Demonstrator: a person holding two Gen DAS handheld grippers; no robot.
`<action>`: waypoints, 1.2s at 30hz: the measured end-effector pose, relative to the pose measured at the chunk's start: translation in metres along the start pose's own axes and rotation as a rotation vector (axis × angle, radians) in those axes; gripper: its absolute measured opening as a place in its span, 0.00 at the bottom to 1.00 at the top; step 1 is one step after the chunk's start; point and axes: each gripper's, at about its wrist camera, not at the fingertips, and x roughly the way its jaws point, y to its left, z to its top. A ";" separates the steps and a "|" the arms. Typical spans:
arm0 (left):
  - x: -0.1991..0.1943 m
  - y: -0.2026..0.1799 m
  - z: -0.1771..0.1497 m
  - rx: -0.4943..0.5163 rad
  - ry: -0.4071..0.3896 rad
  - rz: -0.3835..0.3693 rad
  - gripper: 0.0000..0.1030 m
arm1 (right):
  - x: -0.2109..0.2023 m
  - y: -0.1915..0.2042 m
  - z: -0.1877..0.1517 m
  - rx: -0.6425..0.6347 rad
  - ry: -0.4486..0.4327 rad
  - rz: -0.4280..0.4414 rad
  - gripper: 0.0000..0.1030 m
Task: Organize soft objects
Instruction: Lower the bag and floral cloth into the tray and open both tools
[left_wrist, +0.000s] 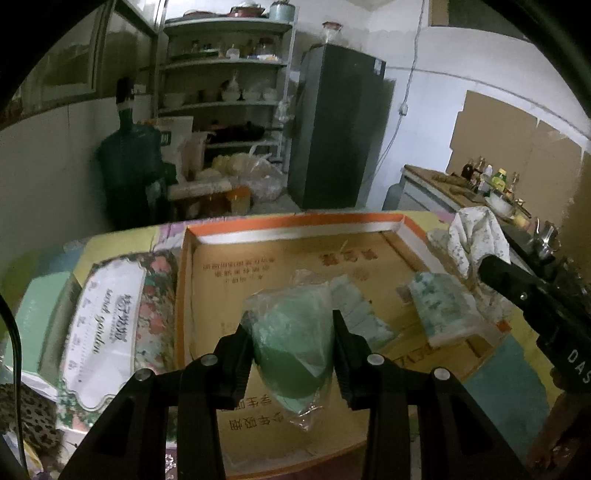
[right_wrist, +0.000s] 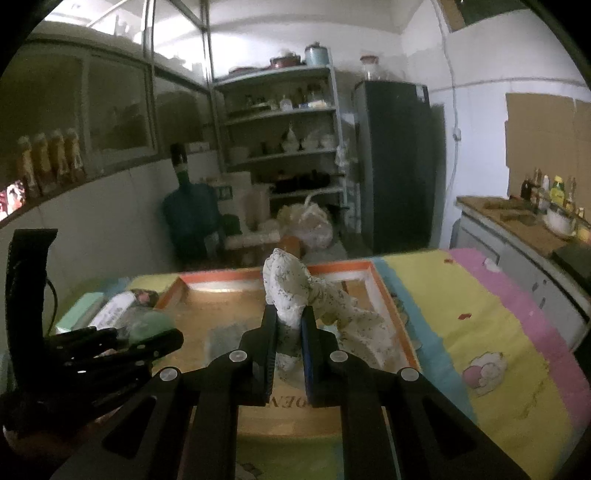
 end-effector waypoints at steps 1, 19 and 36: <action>0.003 0.001 -0.001 -0.003 0.007 0.001 0.38 | 0.003 0.000 -0.001 0.001 0.009 0.002 0.12; 0.022 0.000 -0.007 -0.002 0.051 -0.008 0.38 | 0.045 0.010 -0.020 -0.018 0.161 0.072 0.15; 0.008 -0.007 -0.003 0.029 -0.012 -0.006 0.70 | 0.025 0.009 -0.015 0.012 0.100 0.089 0.46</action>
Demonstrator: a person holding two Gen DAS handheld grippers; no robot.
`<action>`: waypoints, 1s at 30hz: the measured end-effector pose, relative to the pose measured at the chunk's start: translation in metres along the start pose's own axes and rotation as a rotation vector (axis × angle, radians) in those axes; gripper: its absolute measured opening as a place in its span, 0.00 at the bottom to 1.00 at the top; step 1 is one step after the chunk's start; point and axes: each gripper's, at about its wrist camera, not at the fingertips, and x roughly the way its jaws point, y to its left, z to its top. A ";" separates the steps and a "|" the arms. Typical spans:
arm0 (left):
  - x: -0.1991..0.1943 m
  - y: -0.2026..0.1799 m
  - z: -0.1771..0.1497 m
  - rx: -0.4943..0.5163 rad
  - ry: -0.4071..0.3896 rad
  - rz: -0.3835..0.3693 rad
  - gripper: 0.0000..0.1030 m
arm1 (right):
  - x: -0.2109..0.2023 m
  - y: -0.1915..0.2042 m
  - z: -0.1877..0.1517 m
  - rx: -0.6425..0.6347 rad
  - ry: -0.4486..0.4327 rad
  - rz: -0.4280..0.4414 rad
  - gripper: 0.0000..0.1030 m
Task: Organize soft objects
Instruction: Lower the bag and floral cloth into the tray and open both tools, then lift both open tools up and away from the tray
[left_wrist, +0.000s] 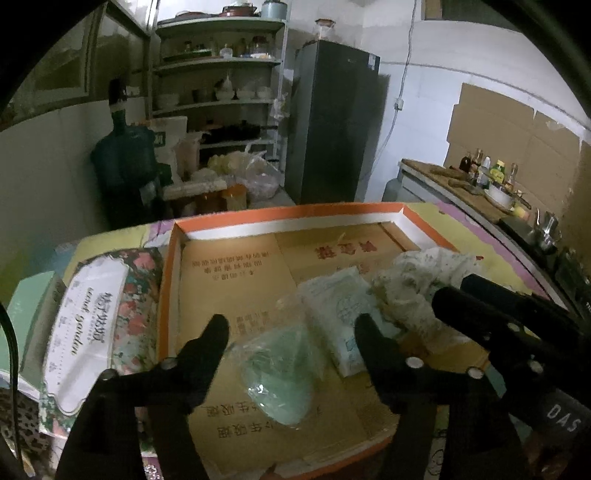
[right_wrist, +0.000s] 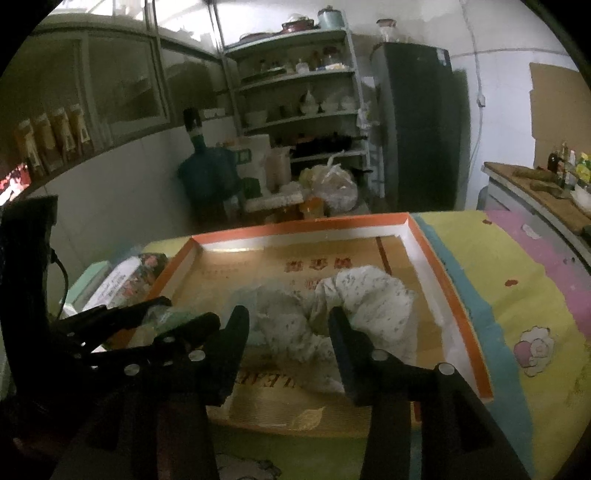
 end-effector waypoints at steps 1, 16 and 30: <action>-0.002 0.000 0.001 -0.003 -0.006 -0.001 0.70 | -0.004 0.000 0.000 0.003 -0.010 -0.002 0.46; -0.037 -0.003 0.003 0.005 -0.063 -0.003 0.70 | -0.047 0.002 -0.001 0.051 -0.076 -0.013 0.52; -0.075 0.006 -0.005 0.006 -0.112 0.035 0.70 | -0.076 0.024 -0.008 0.044 -0.106 0.010 0.53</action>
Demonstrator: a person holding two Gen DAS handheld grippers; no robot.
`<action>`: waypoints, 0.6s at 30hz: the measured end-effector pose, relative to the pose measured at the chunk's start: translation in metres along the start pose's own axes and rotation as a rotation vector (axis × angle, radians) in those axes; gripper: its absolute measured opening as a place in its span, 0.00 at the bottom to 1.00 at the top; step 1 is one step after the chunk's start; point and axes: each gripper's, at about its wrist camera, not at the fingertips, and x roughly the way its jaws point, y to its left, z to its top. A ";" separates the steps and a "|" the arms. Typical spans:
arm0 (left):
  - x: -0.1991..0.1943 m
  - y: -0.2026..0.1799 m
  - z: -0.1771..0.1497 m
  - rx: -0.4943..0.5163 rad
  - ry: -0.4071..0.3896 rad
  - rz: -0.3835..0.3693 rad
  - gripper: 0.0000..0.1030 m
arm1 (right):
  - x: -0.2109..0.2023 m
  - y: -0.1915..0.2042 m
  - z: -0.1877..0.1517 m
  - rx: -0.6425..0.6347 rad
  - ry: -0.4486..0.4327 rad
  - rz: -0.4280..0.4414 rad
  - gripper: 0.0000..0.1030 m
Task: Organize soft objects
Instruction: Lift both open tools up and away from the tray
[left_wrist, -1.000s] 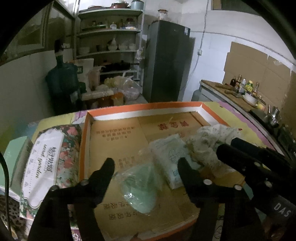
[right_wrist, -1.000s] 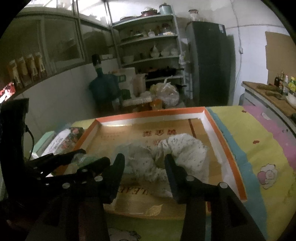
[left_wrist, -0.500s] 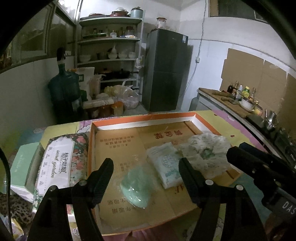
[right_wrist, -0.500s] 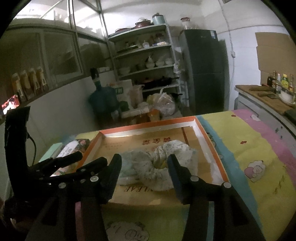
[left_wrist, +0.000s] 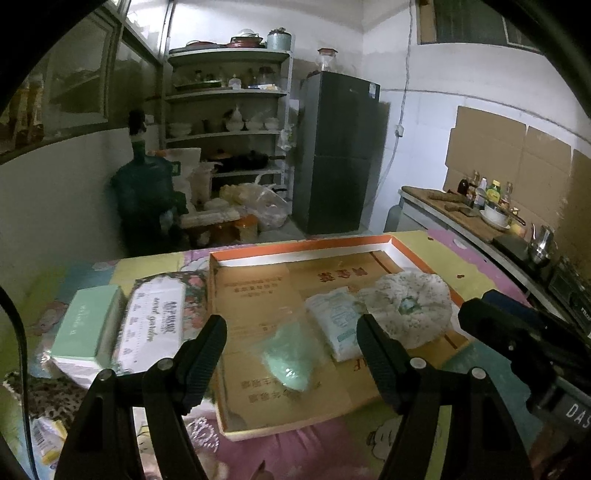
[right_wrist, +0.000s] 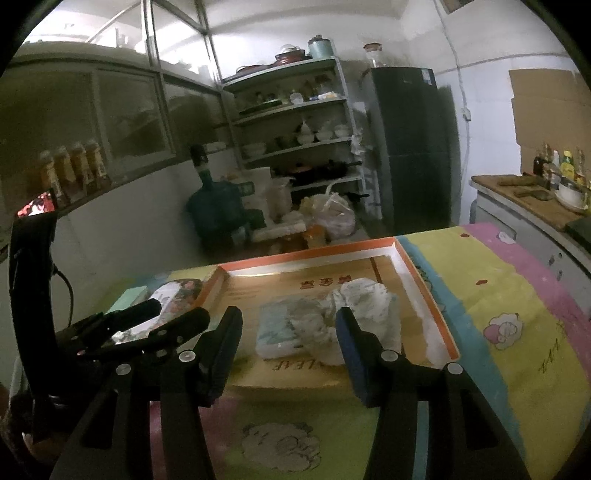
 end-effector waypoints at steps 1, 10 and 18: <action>-0.003 0.001 0.000 0.000 -0.004 0.004 0.70 | -0.002 0.002 0.000 -0.001 -0.003 0.003 0.53; -0.027 0.014 -0.007 -0.007 -0.030 0.036 0.70 | -0.014 0.025 -0.005 -0.025 -0.012 0.021 0.53; -0.046 0.031 -0.013 -0.027 -0.049 0.054 0.70 | -0.020 0.047 -0.009 -0.055 -0.011 0.038 0.53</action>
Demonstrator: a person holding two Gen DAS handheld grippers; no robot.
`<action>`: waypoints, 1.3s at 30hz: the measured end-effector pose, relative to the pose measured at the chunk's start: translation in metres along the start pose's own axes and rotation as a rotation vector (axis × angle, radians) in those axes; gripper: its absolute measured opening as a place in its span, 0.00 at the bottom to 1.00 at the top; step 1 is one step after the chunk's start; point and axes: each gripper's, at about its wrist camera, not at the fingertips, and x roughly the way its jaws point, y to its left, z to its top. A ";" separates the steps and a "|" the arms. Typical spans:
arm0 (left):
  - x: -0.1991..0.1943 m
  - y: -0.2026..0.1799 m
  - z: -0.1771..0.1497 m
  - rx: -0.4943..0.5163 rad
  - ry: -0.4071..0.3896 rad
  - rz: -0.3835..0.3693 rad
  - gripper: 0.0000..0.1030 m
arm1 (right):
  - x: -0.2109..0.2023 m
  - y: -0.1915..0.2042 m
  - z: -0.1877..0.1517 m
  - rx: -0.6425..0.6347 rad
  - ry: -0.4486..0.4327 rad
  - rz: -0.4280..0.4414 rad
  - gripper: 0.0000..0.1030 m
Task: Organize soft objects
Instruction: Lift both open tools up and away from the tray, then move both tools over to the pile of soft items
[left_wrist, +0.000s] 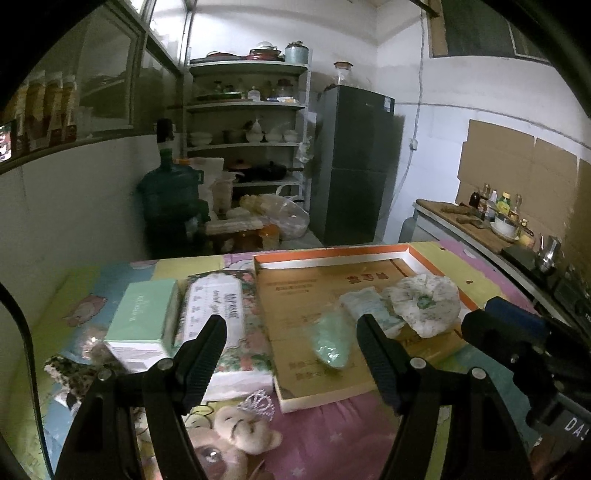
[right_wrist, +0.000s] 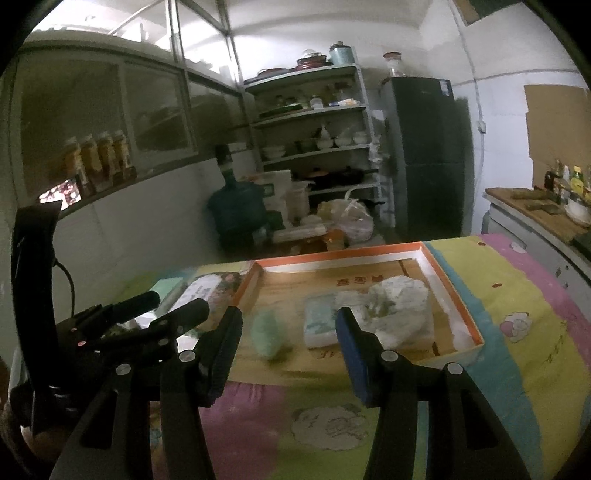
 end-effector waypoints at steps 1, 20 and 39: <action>-0.003 0.003 -0.001 -0.002 -0.004 0.003 0.70 | -0.001 0.004 0.000 -0.004 -0.001 0.004 0.53; -0.048 0.058 -0.013 -0.050 -0.046 0.033 0.70 | -0.012 0.068 -0.012 -0.068 -0.004 0.040 0.59; -0.079 0.144 -0.034 -0.153 -0.061 0.123 0.70 | 0.000 0.125 -0.030 -0.104 0.055 0.075 0.72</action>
